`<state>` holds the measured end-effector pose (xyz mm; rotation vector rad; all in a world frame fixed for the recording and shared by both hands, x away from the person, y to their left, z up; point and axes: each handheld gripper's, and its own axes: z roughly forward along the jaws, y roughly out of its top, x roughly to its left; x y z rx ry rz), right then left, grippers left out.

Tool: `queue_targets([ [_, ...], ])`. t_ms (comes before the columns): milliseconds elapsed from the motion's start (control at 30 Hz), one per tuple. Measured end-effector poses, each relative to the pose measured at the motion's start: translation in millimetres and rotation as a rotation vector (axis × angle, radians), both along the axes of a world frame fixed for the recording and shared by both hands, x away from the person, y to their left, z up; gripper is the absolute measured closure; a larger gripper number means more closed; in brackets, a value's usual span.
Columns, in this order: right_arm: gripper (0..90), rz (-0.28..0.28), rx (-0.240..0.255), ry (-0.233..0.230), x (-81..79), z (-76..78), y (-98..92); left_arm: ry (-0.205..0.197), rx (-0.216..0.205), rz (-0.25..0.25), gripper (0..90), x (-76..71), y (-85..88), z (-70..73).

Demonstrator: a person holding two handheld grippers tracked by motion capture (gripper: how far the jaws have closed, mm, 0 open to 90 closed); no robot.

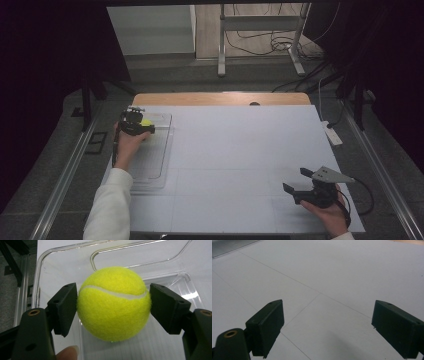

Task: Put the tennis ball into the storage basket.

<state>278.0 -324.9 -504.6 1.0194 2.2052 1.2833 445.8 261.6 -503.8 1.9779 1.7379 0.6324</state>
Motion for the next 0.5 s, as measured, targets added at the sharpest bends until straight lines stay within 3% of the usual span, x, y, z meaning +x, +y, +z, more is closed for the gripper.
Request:
queue_targets([
  [133,11.5,0.001,0.0,0.0,-0.1,0.0,0.0,-0.009,-0.003,-0.005,21.5,-0.7,-0.9,1.6],
  [500,11.6,-0.002,-0.001,-0.001,-0.1,0.1,-0.2,-0.07,-0.076,-0.026,15.8,-10.6,-3.2,12.2],
])
